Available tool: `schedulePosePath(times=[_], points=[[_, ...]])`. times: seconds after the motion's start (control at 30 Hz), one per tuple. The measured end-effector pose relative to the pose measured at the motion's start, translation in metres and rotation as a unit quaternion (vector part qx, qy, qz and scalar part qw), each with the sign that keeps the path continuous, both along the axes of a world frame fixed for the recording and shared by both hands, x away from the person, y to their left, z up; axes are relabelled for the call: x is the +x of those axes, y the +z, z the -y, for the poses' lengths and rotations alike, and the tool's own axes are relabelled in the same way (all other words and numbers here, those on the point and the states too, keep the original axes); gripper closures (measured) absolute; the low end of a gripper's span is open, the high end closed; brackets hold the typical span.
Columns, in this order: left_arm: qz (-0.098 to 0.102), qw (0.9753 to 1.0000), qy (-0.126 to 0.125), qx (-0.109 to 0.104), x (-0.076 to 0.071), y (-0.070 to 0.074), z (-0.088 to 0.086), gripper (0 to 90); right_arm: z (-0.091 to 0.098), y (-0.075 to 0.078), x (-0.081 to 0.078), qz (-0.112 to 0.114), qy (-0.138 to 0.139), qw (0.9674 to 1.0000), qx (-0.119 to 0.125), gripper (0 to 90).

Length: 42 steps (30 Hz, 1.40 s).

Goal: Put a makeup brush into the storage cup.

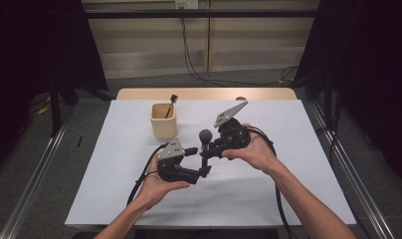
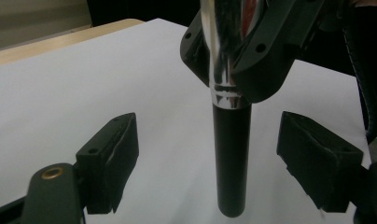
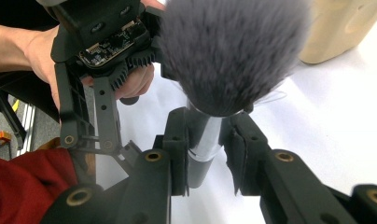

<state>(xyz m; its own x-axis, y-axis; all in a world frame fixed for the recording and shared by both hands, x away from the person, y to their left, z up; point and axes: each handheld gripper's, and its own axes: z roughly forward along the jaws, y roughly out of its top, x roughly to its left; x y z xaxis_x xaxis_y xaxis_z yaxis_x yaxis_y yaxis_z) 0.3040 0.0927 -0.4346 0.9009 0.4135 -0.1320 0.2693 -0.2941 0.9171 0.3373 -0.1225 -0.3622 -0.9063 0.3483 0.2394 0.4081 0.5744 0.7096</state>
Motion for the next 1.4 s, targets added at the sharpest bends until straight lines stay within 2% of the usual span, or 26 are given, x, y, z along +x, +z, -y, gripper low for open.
schedulePosePath(times=[0.1, 0.17, 0.23, 0.37, 0.43, 0.63, 0.67, 0.7, 0.87, 0.93, 1.1, 1.17, 1.4], points=[[-0.003, 1.0000, -0.001, -0.006, 0.001, 0.000, 0.000, 28.0, 0.000, -0.001, 0.000, 0.000, -0.002, 1.0000, 0.000, 71.3], [-0.005, 0.9999, -0.006, -0.008, 0.001, -0.001, 0.001, 37.1, 0.000, -0.002, 0.000, 0.000, -0.002, 1.0000, 0.002, 71.3], [-0.002, 1.0000, -0.005, -0.005, 0.000, -0.001, 0.001, 37.2, 0.000, -0.002, 0.000, 0.003, -0.002, 1.0000, 0.004, 71.3], [-0.017, 0.9997, -0.012, -0.011, 0.002, -0.001, 0.000, 47.0, 0.000, -0.003, -0.001, 0.002, -0.001, 1.0000, 0.004, 71.3], [-0.030, 0.9994, -0.013, -0.010, 0.004, -0.003, 0.000, 48.0, 0.000, -0.004, -0.001, 0.003, -0.004, 1.0000, 0.003, 71.3], [-0.036, 0.9989, -0.024, -0.017, 0.005, -0.004, 0.001, 59.6, -0.002, -0.005, 0.000, 0.003, -0.004, 1.0000, 0.007, 71.3], [-0.037, 0.9988, -0.025, -0.019, 0.005, -0.004, 0.001, 63.9, -0.002, -0.005, 0.000, 0.004, -0.004, 1.0000, 0.007, 71.3], [-0.038, 0.9989, -0.023, -0.018, 0.005, -0.004, 0.001, 64.0, -0.002, -0.005, 0.000, 0.003, -0.002, 1.0000, 0.006, 71.3], [-0.035, 0.9988, -0.028, -0.021, 0.005, -0.004, 0.001, 73.7, -0.001, -0.006, 0.000, 0.003, -0.006, 0.9999, 0.008, 71.4], [-0.030, 0.9990, -0.025, -0.020, 0.004, -0.004, 0.001, 74.3, -0.001, -0.007, 0.000, 0.002, -0.004, 1.0000, 0.009, 71.4], [-0.038, 0.9986, -0.030, -0.020, 0.004, -0.004, 0.002, 74.5, 0.000, -0.008, -0.001, 0.002, -0.005, 0.9999, 0.010, 71.3], [-0.036, 0.9987, -0.031, -0.018, 0.005, -0.004, 0.001, 74.5, 0.000, -0.008, -0.001, 0.003, -0.005, 0.9999, 0.010, 71.3], [-0.030, 0.9990, -0.029, -0.016, 0.006, -0.004, -0.001, 74.7, 0.000, -0.011, 0.000, 0.001, -0.012, 0.9996, 0.025, 71.1]])
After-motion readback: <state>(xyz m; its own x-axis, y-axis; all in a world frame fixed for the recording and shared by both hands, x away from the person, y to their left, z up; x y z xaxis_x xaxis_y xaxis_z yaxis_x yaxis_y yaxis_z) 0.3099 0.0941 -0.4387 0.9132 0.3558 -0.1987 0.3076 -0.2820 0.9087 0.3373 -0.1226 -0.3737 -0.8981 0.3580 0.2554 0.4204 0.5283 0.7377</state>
